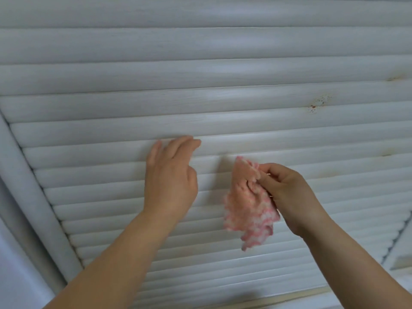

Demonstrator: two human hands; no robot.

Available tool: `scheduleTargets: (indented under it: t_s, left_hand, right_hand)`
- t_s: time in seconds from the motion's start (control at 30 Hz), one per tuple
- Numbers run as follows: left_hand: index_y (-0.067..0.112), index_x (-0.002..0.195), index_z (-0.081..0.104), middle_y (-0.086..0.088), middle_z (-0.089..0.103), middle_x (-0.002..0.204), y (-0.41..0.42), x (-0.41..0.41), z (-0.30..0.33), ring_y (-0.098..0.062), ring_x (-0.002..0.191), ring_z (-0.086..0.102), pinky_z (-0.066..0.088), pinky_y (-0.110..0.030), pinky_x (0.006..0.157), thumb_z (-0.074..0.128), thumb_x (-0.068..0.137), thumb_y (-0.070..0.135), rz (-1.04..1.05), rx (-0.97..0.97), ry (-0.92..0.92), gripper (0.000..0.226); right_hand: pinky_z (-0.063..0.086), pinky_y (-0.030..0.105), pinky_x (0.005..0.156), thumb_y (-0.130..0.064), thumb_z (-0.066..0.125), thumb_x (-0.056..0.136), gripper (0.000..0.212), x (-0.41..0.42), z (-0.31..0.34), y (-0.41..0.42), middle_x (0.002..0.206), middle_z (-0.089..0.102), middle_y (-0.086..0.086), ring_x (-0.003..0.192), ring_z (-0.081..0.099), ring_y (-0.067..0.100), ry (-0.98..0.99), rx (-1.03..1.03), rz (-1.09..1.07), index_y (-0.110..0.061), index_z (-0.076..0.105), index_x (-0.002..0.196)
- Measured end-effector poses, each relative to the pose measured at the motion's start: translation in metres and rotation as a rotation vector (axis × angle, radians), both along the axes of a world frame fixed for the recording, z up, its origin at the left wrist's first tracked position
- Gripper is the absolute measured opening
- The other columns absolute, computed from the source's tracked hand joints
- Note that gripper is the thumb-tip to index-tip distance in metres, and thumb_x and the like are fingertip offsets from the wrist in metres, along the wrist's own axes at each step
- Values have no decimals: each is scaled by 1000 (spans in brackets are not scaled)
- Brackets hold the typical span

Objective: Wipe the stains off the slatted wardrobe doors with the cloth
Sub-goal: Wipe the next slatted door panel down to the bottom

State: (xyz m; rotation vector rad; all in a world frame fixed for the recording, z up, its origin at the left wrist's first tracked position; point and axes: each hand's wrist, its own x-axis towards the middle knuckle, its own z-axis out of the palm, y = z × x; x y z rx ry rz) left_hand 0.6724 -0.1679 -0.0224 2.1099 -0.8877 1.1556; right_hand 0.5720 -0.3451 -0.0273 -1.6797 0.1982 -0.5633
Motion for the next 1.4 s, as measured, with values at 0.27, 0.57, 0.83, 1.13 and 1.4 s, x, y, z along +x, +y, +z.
scheduleTargets:
  t_s: [0.27,0.57,0.83,1.13,1.4]
  left_hand:
    - [15,122,59,-7,65,114,-24,-42,1,-20,98,59,41,-35,87,65,71,31,-845,-267,1381,54]
    - [2,101,68,-21,67,102,-40,-52,-6,-30,87,62,49,-40,76,72,77,10,-664,-278,1330,26]
    - [10,71,59,4,63,57,-47,-56,-1,-6,49,57,44,-15,47,71,77,2,-563,-414,1124,16]
    - [18,85,55,-1,61,88,-41,-50,-7,-4,74,57,44,-10,65,68,77,-4,-359,-485,951,27]
    - [20,134,44,7,53,122,-43,-62,-3,24,78,54,44,-2,66,69,77,1,-579,-84,978,65]
  right_hand:
    - [56,30,64,-17,65,64,21,-24,-1,-8,81,70,13,71,66,21,59,292,372,-8,71,82]
    - [58,36,77,-19,69,69,33,-40,-4,-32,94,71,18,86,69,28,72,267,369,-3,70,98]
    - [52,20,58,6,65,81,17,-42,1,-41,81,74,7,69,68,14,37,24,180,-7,71,91]
    - [55,21,66,1,56,91,25,-31,4,-39,81,74,-2,74,69,11,-9,-55,41,-19,71,89]
    - [54,29,67,1,57,90,24,-29,7,-30,83,72,7,73,67,15,9,-109,187,-18,71,88]
